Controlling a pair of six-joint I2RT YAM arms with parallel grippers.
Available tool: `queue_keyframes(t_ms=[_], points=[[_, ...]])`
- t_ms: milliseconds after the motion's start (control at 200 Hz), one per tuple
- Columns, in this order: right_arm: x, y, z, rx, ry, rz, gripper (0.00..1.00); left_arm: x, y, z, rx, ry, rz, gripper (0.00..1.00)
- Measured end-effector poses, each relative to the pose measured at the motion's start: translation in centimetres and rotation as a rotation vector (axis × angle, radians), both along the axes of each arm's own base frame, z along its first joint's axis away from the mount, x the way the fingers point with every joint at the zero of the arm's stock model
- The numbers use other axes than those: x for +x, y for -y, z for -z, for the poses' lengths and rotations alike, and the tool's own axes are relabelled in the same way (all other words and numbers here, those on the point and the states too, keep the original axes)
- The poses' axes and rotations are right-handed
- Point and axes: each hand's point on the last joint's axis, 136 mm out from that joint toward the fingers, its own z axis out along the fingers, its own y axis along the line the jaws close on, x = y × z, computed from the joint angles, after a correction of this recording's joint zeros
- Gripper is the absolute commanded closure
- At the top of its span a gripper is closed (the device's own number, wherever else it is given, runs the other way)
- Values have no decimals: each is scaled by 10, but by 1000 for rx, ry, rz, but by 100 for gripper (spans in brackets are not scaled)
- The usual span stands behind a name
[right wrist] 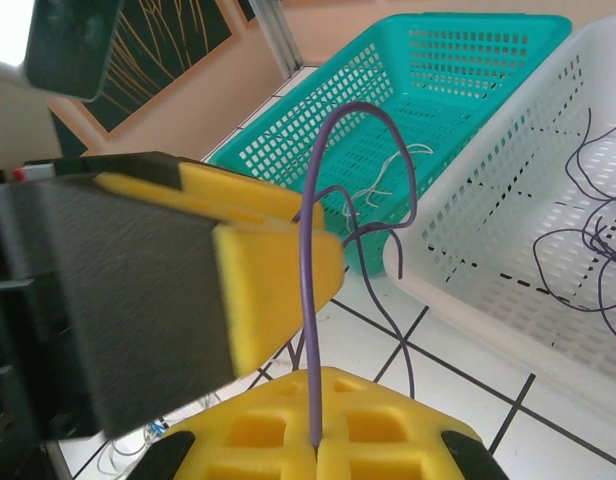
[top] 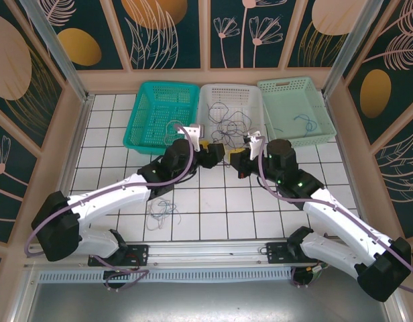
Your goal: Untangle the cables
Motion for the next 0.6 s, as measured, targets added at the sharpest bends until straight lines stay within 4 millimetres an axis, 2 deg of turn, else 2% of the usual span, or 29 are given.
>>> queue_keyframes(t_ms=[165, 380, 525, 601], points=[[-2, 1, 1, -4, -5, 0, 100, 10, -3, 8, 2, -16, -5, 76], [3, 9, 6, -31, -14, 45, 100, 12, -7, 6, -18, -17, -19, 86], [17, 26, 8, -54, -10, 142, 100, 4, -23, 11, -30, -18, -47, 100], [23, 37, 4, -48, 3, 194, 100, 1, -34, 13, -44, -19, -73, 100]])
